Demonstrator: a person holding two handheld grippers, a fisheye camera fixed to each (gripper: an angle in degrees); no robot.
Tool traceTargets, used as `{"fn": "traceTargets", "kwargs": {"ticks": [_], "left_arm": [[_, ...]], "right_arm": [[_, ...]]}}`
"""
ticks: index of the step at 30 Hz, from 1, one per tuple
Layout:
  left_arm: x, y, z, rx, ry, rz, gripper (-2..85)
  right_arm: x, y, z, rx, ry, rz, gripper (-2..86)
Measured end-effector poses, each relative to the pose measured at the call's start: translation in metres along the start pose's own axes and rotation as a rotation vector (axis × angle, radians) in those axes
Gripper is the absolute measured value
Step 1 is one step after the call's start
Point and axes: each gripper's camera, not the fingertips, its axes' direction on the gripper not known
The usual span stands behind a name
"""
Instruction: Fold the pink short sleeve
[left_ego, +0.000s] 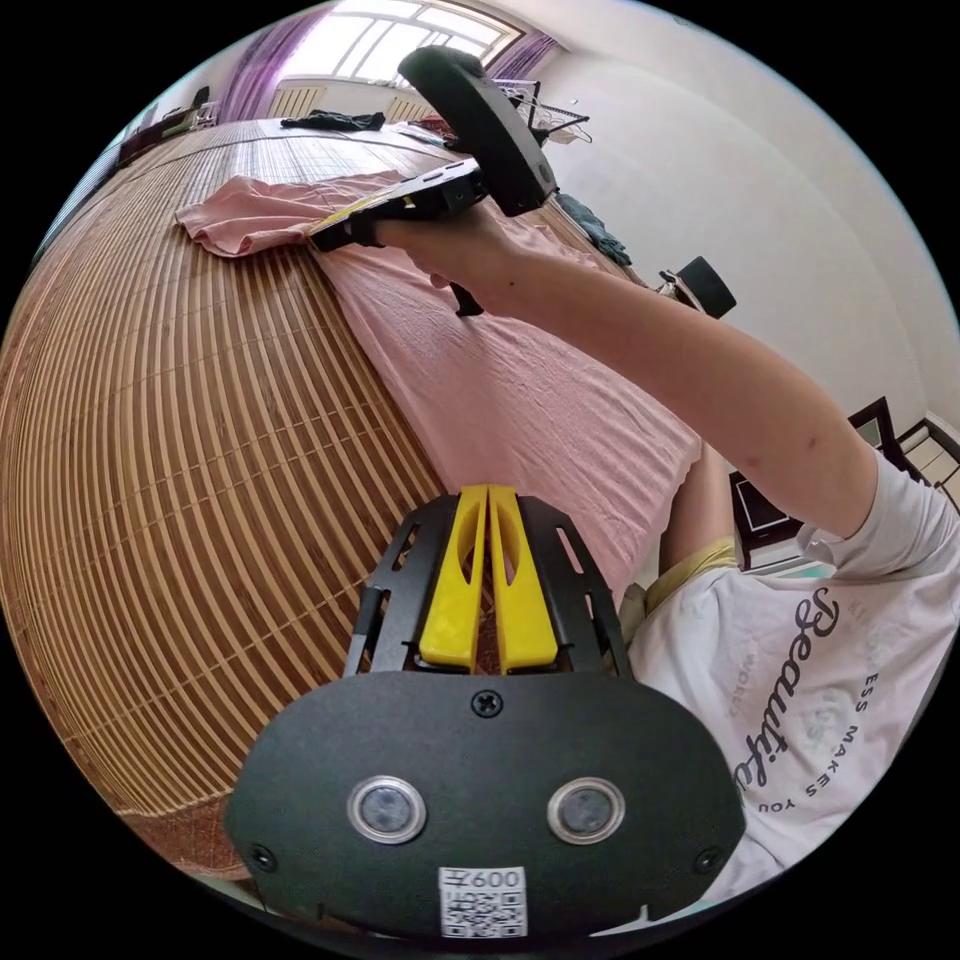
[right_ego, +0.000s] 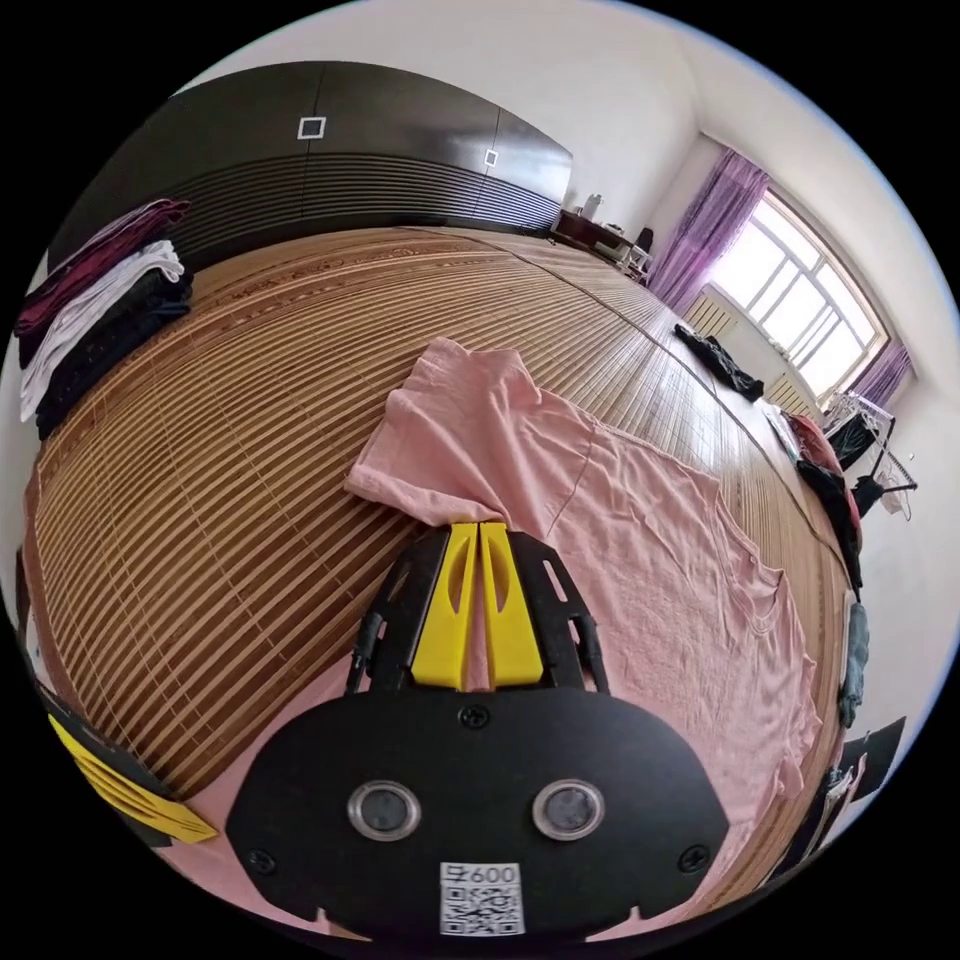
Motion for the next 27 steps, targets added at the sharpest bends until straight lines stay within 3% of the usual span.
{"fn": "traceTargets", "kwargs": {"ticks": [8, 27], "left_arm": [[-0.008, 0.004, 0.0, 0.001, 0.024, 0.0, 0.0], [-0.014, 0.0, 0.0, -0.001, 0.042, -0.004, 0.0]], "right_arm": [[0.025, 0.005, 0.002, 0.013, -0.113, 0.072, -0.8], [-0.031, 0.009, 0.011, 0.013, 0.059, -0.036, -0.8]]}}
